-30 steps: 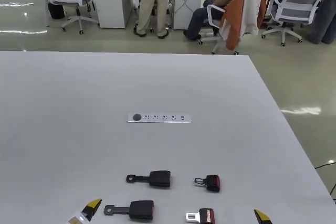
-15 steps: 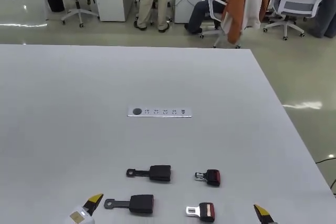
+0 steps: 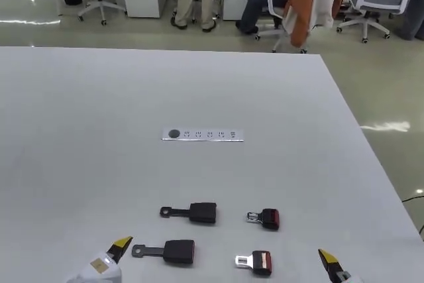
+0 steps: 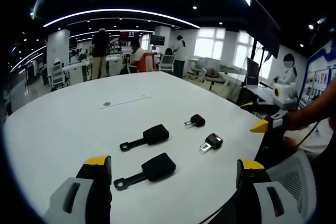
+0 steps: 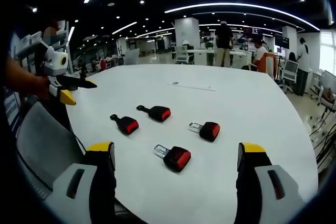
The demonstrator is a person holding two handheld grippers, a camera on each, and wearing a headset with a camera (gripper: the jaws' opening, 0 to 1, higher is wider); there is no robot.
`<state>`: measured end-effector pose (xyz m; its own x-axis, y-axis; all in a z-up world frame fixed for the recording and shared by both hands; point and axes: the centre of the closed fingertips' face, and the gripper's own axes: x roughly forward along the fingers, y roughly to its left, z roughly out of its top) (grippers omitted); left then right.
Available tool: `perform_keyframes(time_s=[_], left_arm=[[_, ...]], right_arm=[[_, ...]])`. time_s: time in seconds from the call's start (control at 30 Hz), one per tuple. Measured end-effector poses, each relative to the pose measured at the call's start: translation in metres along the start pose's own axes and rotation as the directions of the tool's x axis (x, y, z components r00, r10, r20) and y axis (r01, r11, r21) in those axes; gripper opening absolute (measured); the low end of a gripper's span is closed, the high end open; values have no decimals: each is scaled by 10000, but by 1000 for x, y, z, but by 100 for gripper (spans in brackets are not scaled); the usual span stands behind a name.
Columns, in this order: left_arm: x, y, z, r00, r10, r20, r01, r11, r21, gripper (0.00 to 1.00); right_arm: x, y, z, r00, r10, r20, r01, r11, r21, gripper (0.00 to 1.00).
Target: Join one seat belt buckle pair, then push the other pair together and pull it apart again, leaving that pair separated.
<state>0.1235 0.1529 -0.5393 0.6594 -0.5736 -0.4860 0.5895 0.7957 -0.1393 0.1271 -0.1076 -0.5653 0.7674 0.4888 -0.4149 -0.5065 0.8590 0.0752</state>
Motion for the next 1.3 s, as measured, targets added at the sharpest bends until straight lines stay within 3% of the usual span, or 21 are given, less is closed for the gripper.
perform_keyframes(time_s=[0.27, 0.53, 0.83, 0.97, 1.17, 1.3], left_arm=[[7, 3, -7, 9999, -30, -118, 29, 10000, -88, 100], [12, -5, -2, 9996, -95, -258, 94, 10000, -28, 100], [22, 0, -10, 9989, -220, -423, 220, 9998, -8, 100], [26, -3, -5, 9980, -298, -551, 305, 9995, 115, 100], [32, 1, -11, 9958, -459, -798, 488, 9982, 346, 100], [38, -2, -10, 9939, -650, -896, 695, 9964, 479, 100]], right_arm=[[6, 0, -2, 9999, 142, -72, -142, 9999, -17, 97], [15, -1, -2, 9995, 300, -134, -301, 9995, -53, 97], [27, -2, -1, 9980, 559, -286, -565, 9981, -236, 96], [32, -2, -1, 9970, 678, -376, -690, 9972, -303, 96], [40, 3, -1, 9934, 956, -633, -986, 9940, -463, 95], [46, 5, -2, 9901, 1185, -754, -1229, 9909, -554, 94]])
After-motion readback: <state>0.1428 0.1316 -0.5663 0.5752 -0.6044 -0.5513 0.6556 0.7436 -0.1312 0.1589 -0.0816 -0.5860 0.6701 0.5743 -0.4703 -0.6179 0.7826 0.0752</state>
